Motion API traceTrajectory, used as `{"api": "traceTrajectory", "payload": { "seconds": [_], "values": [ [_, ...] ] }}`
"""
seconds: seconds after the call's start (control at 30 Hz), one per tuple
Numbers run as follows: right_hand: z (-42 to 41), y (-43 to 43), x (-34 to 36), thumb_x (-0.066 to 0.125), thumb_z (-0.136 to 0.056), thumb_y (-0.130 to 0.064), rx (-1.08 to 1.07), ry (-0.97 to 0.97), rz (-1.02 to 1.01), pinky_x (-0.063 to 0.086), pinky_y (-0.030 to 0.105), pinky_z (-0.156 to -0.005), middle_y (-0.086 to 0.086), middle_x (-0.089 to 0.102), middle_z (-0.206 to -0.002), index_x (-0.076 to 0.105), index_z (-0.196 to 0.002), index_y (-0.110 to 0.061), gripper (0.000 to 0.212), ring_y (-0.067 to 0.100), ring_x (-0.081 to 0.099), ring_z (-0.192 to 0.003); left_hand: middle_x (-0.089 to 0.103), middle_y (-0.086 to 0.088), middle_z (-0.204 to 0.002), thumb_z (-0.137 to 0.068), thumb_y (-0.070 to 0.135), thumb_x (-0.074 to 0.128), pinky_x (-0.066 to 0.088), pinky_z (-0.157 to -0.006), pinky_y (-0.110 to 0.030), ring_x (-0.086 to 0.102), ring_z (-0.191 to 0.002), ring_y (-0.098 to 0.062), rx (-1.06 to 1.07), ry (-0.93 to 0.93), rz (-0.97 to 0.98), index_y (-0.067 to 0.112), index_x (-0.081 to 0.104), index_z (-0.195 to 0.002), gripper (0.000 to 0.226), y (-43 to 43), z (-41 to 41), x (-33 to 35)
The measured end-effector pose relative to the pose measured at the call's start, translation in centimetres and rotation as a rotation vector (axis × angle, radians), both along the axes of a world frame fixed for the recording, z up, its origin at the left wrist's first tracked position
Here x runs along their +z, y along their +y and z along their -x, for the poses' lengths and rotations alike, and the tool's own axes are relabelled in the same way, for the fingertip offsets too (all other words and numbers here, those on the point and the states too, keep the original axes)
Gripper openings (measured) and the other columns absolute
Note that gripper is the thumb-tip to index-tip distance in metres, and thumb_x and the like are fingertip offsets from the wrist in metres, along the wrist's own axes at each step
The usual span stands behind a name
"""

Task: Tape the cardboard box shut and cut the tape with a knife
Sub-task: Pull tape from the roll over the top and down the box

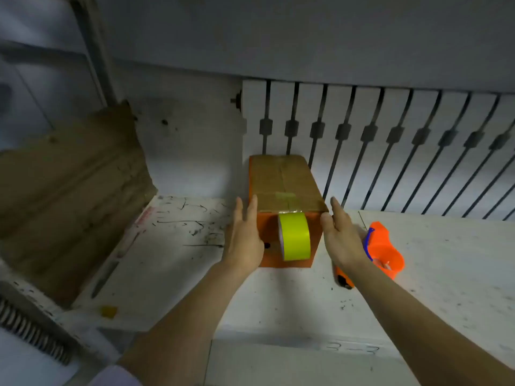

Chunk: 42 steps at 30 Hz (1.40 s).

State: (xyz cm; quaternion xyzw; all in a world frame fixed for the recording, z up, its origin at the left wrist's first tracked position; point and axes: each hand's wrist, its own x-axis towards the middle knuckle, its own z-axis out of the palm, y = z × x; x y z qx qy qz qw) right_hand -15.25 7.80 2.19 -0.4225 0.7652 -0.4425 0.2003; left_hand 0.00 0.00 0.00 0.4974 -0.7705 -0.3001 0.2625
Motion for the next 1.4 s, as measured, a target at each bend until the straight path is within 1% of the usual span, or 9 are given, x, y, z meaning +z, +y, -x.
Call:
{"api": "traceTrajectory", "payload": {
  "seconds": [0.17, 0.67, 0.8, 0.9, 1.0, 1.07, 1.17, 1.27, 1.4],
  "values": [
    [-0.2, -1.2, -3.4, 0.026, -0.100, -0.030, 0.031, -0.070, 0.087, 0.035, 0.043, -0.108, 0.003, 0.046, -0.142, 0.030, -0.142, -0.024, 0.042, 0.026, 0.043, -0.132, 0.002, -0.002, -0.160, -0.093, 0.002, 0.043, 0.034, -0.108, -0.037, 0.024, -0.142, -0.026, -0.010, 0.041, 0.067, 0.034, -0.004, -0.146, 0.078, -0.6, 0.5, -2.3],
    [-1.9, 1.6, -4.3, 0.036, -0.097, -0.020, -0.028, -0.014, 0.193, 0.048, 0.046, -0.099, 0.005, 0.055, -0.129, 0.039, -0.133, -0.021, 0.037, 0.020, 0.054, -0.112, 0.015, -0.002, -0.156, -0.094, 0.008, 0.044, 0.043, -0.102, -0.035, 0.042, -0.129, -0.022, 0.006, 0.084, 0.177, 0.032, 0.001, -0.147, 0.072, 3.6, -1.2, -3.3],
    [-2.7, 3.7, -4.0, 0.041, -0.095, -0.020, -0.051, 0.003, 0.155, 0.048, 0.044, -0.098, 0.006, 0.055, -0.130, 0.039, -0.134, -0.017, 0.039, 0.023, 0.055, -0.114, 0.002, 0.004, -0.159, -0.092, 0.013, 0.050, 0.044, -0.072, -0.015, 0.062, -0.094, -0.015, -0.011, -0.034, 0.254, 0.033, 0.008, -0.146, 0.071, 4.9, -2.4, -2.7],
    [-2.7, 4.8, -3.8, 0.045, -0.095, -0.022, -0.052, 0.018, 0.069, 0.047, 0.041, -0.094, 0.007, 0.053, -0.134, 0.036, -0.137, -0.016, 0.044, 0.026, 0.054, -0.118, -0.004, 0.007, -0.159, -0.089, 0.018, 0.056, 0.031, -0.052, -0.009, 0.054, -0.065, -0.006, -0.113, -0.222, 0.328, 0.045, -0.010, -0.141, 0.088, 4.6, -2.8, -2.0],
    [-2.5, 5.3, -3.5, 0.041, -0.096, -0.021, -0.007, -0.021, 0.035, 0.046, 0.041, -0.095, 0.008, 0.052, -0.136, 0.032, -0.139, -0.017, 0.044, 0.027, 0.053, -0.119, 0.008, 0.011, -0.159, -0.087, 0.028, 0.059, 0.043, -0.065, -0.020, 0.060, -0.100, -0.016, -0.136, -0.364, 0.395, 0.044, 0.003, -0.144, 0.081, 4.3, -2.8, -0.7],
    [-2.5, 5.4, -3.4, 0.039, -0.097, -0.021, 0.016, -0.043, 0.036, 0.044, 0.043, -0.099, 0.007, 0.050, -0.138, 0.029, -0.141, -0.018, 0.045, 0.027, 0.050, -0.123, 0.018, 0.012, -0.157, -0.086, 0.033, 0.060, 0.046, -0.088, -0.033, 0.042, -0.126, -0.024, -0.120, -0.415, 0.416, 0.040, 0.016, -0.144, 0.073, 3.8, -2.8, -0.2],
    [-2.8, 5.3, -3.5, 0.038, -0.097, -0.021, 0.015, -0.037, 0.050, 0.044, 0.043, -0.099, 0.005, 0.050, -0.139, 0.029, -0.142, -0.020, 0.046, 0.025, 0.051, -0.122, 0.020, 0.010, -0.157, -0.082, 0.027, 0.065, 0.025, -0.114, -0.048, 0.018, -0.142, -0.026, -0.147, -0.407, 0.473, 0.031, 0.029, -0.142, 0.070, 3.5, -3.0, 0.1],
    [-3.1, 5.0, -3.3, 0.035, -0.098, -0.025, 0.023, -0.054, 0.057, 0.043, 0.039, -0.097, 0.004, 0.050, -0.137, 0.029, -0.142, -0.021, 0.044, 0.023, 0.050, -0.120, 0.013, 0.003, -0.159, -0.078, 0.006, 0.068, 0.022, -0.118, -0.041, 0.021, -0.143, -0.022, -0.222, -0.352, 0.444, 0.017, 0.032, -0.141, 0.074, 3.3, -2.9, 0.5],
    [-4.2, 4.8, -3.4, 0.033, -0.098, -0.035, -0.126, -0.085, 0.146, 0.044, 0.038, -0.095, 0.009, 0.055, -0.127, 0.043, -0.130, -0.012, 0.041, 0.025, 0.053, -0.116, 0.003, 0.011, -0.159, -0.076, -0.007, 0.061, 0.035, -0.106, -0.033, 0.031, -0.135, -0.022, -0.363, -0.393, 0.492, 0.034, 0.005, -0.146, 0.099, 3.0, -2.5, 0.9]
  ]
}}
